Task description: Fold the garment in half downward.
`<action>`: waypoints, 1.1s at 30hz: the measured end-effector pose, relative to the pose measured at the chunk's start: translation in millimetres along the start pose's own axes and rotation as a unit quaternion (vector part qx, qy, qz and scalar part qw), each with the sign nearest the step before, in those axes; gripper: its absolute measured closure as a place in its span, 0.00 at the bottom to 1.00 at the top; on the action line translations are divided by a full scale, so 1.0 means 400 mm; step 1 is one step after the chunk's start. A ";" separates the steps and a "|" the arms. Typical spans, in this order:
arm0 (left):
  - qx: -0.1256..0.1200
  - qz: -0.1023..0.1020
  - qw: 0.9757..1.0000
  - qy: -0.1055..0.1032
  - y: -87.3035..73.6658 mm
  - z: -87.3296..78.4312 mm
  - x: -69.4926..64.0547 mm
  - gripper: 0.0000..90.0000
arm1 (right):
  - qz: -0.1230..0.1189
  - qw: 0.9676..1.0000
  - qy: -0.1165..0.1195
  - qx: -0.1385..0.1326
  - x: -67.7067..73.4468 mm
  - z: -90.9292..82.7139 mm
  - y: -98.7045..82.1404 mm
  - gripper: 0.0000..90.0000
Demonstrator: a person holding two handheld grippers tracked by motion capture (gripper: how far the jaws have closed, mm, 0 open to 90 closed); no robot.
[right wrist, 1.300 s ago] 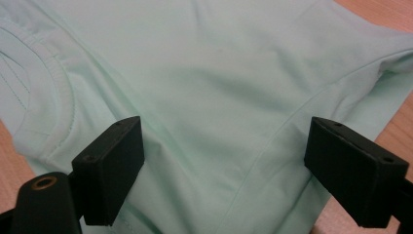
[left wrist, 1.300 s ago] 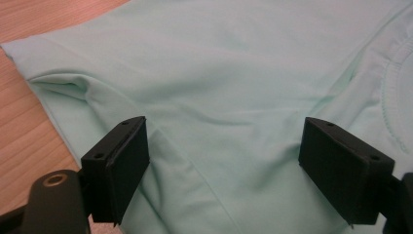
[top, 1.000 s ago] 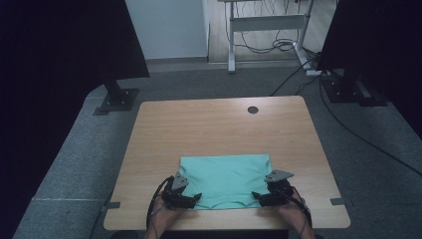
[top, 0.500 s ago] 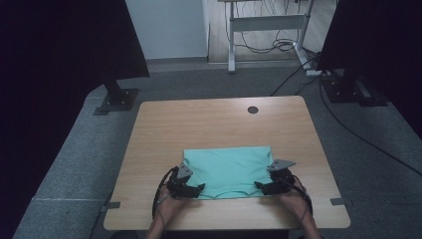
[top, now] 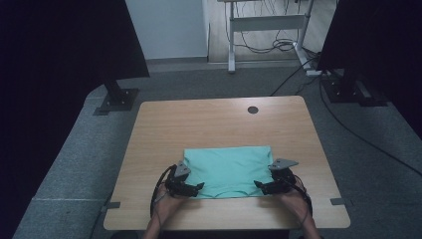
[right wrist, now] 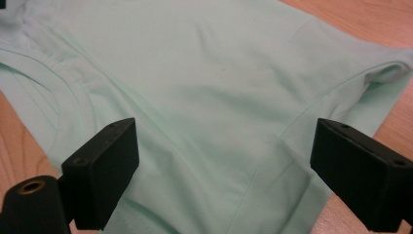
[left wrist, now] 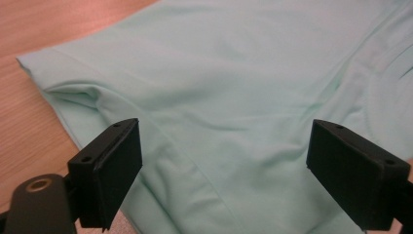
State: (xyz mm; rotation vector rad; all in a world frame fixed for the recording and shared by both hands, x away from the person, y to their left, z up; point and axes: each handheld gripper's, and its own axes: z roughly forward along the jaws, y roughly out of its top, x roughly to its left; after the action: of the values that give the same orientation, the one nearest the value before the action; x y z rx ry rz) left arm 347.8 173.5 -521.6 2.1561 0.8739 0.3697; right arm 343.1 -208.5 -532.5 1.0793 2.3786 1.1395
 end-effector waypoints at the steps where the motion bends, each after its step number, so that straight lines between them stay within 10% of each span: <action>1: -0.003 -0.001 1.000 0.000 0.001 -0.007 0.000 0.13 | 0.000 1.000 0.001 0.000 0.002 -0.004 0.002 0.10; 17: -0.018 -0.023 0.999 0.028 -0.066 -0.152 0.036 0.10 | 0.010 0.999 -0.035 0.002 0.014 -0.091 -0.031 0.08; 33: 0.010 -0.060 0.996 0.059 -0.188 -0.206 0.064 0.09 | 0.056 0.996 -0.071 0.020 -0.008 -0.147 -0.134 0.09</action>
State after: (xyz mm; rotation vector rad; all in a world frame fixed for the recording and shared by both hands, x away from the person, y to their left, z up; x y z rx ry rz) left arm 289.2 271.6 -523.4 2.1045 1.0712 0.4336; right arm 286.8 -264.6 -535.5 1.2780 2.2642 1.0178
